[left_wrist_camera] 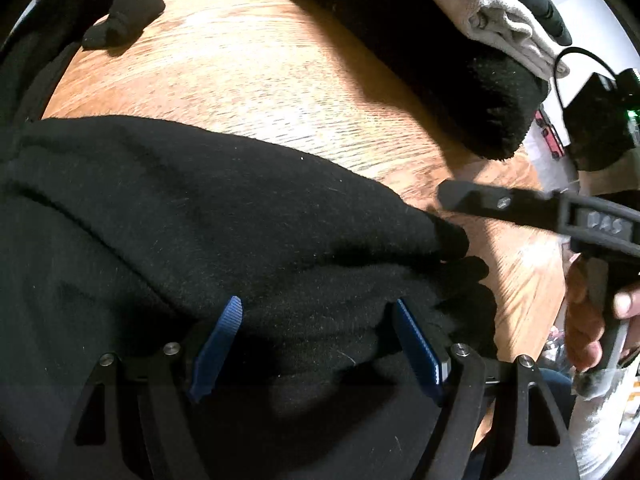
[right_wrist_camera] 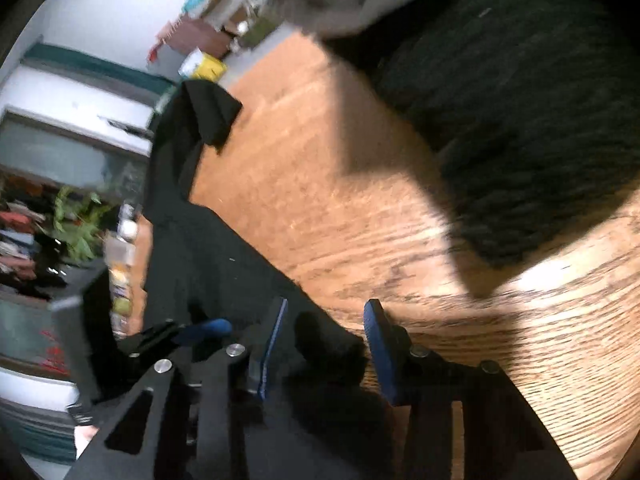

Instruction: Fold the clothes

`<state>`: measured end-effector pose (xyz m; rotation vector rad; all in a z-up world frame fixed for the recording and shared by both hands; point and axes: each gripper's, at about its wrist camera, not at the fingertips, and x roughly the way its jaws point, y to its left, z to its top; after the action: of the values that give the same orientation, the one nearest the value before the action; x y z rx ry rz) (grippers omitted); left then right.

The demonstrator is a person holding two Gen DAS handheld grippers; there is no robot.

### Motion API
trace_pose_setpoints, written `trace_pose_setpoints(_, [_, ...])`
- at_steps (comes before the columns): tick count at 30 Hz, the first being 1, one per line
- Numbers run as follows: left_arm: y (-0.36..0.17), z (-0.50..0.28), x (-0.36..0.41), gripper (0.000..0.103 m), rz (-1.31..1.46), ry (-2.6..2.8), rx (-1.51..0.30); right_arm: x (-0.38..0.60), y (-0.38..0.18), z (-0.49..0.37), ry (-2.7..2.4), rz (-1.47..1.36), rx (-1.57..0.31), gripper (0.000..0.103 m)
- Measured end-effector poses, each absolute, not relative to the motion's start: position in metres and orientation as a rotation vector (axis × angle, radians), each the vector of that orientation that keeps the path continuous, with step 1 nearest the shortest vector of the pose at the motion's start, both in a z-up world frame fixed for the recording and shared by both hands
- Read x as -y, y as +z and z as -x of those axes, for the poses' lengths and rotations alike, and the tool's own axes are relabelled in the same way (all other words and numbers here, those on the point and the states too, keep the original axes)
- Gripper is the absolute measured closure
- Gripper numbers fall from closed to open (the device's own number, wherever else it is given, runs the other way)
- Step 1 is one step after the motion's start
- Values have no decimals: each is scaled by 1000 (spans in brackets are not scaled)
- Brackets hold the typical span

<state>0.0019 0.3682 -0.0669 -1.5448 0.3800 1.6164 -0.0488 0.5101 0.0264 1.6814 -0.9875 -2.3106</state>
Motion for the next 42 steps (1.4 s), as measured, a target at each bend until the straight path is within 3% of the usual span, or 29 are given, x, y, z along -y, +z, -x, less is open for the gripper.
trace_pose_setpoints(5, [-60, 1, -355, 25, 1515, 1602, -362, -487, 42, 53, -2426, -1683, 758, 63])
trace_pose_setpoints(13, [-49, -24, -316, 24, 1492, 1594, -363, -463, 28, 66, -2365, -1694, 647, 74])
trace_pose_setpoints(16, [-73, -22, -324, 24, 1493, 1593, -364, -446, 27, 76, -2352, -1690, 570, 78])
trace_pose_setpoints(20, [-68, -18, -320, 24, 1506, 1582, -313, -418, 30, 77, -2308, -1643, 428, 79])
trace_pose_setpoints(26, [-38, -9, -295, 24, 1455, 1575, -158, -410, 49, 63, -2314, -1504, 374, 79])
trace_pose_setpoints(29, [-41, 5, -293, 24, 1515, 1663, -174, -421, 43, 63, -2338, -1545, 420, 79])
trace_pose_setpoints(33, [-72, 9, -284, 23, 1694, 1671, -326, -432, 31, 71, -2494, -1648, 314, 79])
trace_pose_setpoints(42, [-69, 1, -255, 21, 1605, 1627, -212, -403, 23, 65, -2534, -1644, 40, 81])
